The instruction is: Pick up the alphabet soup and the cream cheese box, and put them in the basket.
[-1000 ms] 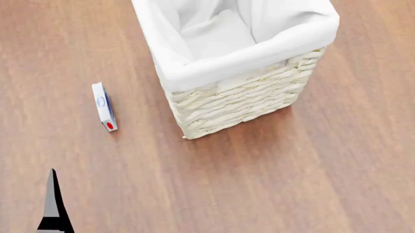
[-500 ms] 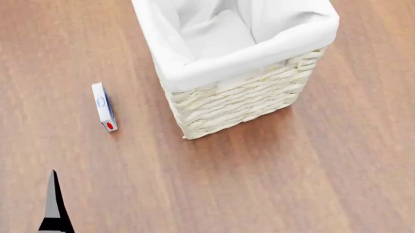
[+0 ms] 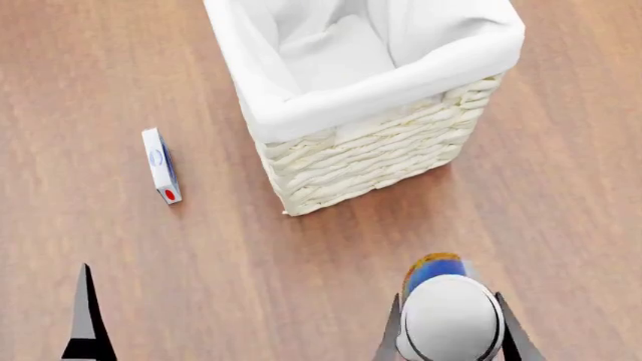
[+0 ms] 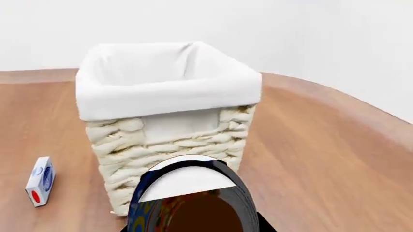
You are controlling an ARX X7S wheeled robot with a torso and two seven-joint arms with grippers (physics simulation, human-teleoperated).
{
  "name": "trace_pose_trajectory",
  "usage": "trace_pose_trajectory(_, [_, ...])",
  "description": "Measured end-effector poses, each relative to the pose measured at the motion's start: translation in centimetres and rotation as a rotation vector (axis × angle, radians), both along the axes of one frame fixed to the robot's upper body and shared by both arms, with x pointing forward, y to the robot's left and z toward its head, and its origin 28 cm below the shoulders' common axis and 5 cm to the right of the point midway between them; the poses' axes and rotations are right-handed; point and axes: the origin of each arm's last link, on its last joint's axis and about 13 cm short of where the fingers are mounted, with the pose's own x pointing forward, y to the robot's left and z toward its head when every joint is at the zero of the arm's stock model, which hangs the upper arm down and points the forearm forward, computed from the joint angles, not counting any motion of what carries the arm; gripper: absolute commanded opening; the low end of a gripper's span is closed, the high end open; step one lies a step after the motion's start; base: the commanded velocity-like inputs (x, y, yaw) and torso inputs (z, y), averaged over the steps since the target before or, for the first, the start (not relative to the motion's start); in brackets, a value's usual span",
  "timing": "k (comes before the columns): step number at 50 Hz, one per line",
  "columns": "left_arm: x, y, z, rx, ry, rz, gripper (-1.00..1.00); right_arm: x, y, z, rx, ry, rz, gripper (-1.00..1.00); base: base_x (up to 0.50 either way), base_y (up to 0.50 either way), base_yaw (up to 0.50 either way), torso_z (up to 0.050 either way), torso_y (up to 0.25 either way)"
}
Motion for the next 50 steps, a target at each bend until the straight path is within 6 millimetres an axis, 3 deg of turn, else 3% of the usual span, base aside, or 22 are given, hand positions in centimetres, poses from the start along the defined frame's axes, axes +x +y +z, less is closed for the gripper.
trace_pose_trajectory(15, [0.1, -0.1, 0.2, 0.002, -0.004, -0.006, 1.00, 2.1, 0.9, 6.0, -0.013, -0.343, 0.055, -1.00, 0.00, 0.00, 0.00, 0.000, 0.000])
trace_pose_trajectory(24, [0.0, -0.1, 0.3, 0.004, -0.008, -0.007, 1.00, 4.3, 1.3, 9.0, -0.014, -0.455, 0.091, -1.00, 0.00, 0.00, 0.00, 0.000, 0.000])
trace_pose_trajectory(39, [-0.2, -0.3, 0.5, 0.001, -0.017, -0.018, 1.00, 10.9, 1.3, 13.6, 0.022, -0.436, 0.149, -1.00, 0.00, 0.00, 0.00, 0.000, 0.000])
trace_pose_trajectory(50, [-0.4, -0.4, 0.5, -0.003, -0.020, -0.029, 1.00, 15.7, 1.1, 17.7, 0.070, -0.282, 0.232, -1.00, 0.00, 0.00, 0.00, 0.000, 0.000])
